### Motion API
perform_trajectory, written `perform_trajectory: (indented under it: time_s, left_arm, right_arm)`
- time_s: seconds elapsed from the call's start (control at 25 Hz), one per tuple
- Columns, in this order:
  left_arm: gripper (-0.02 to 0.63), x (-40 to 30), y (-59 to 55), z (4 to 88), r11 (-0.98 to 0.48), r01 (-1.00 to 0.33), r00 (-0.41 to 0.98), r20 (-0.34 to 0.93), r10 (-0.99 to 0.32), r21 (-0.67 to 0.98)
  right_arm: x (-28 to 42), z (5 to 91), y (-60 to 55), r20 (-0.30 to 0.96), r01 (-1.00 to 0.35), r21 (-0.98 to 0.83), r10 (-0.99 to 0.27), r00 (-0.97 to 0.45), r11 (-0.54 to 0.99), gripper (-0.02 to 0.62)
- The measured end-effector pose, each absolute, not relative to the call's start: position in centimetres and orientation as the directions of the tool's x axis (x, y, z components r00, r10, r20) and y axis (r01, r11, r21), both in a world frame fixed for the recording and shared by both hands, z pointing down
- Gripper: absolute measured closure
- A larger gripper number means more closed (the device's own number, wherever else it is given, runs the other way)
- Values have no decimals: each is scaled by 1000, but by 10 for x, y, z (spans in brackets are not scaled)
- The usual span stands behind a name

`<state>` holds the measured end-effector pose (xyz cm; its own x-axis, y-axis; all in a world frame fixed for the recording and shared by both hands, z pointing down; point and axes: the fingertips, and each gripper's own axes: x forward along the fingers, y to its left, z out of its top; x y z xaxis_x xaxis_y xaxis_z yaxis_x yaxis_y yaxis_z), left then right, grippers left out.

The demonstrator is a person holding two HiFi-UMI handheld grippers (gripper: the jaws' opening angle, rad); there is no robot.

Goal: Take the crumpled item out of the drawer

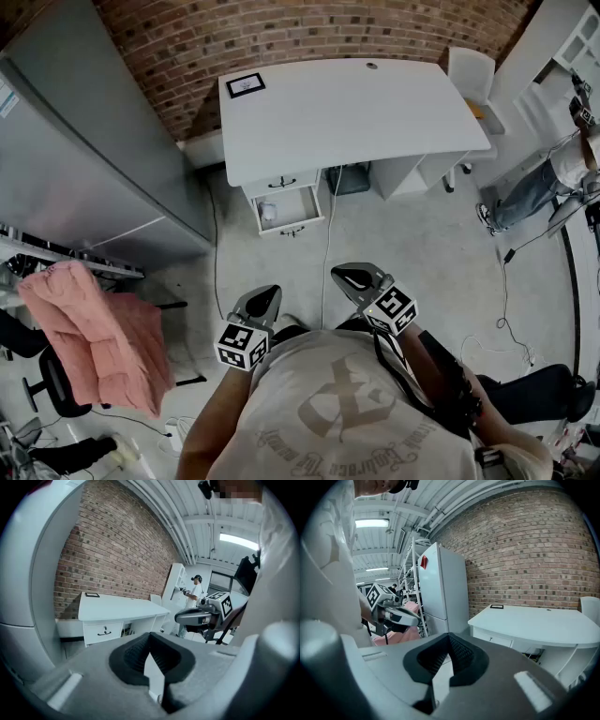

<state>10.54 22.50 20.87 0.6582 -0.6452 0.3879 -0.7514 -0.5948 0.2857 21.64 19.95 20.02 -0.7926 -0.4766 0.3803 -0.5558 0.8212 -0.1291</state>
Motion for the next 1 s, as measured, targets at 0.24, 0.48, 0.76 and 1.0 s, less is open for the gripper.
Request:
perform_trajectory:
  time_s: [0.24,0.48,0.76,1.0]
  left_arm:
    - [601,113,228,206,-595,-753,656,386,-648,280]
    - [601,103,231,205,-581,-763,646,385,-659,284]
    - [601,88,235,209,-579,-763,645,385,-659,287]
    - [601,81,236,213,-574,-762,647,386,-658,299]
  right_arm:
    - [223,198,199,376,-545,-118,-471,-798,830,589]
    - [226,192,193,361,-588,-102,-521,-774,802,588]
    - [219,196,192,377,-617,-96,-545,-749,781,588]
    - [213,199,191,385,-628,-101,-552,-740,771,588]
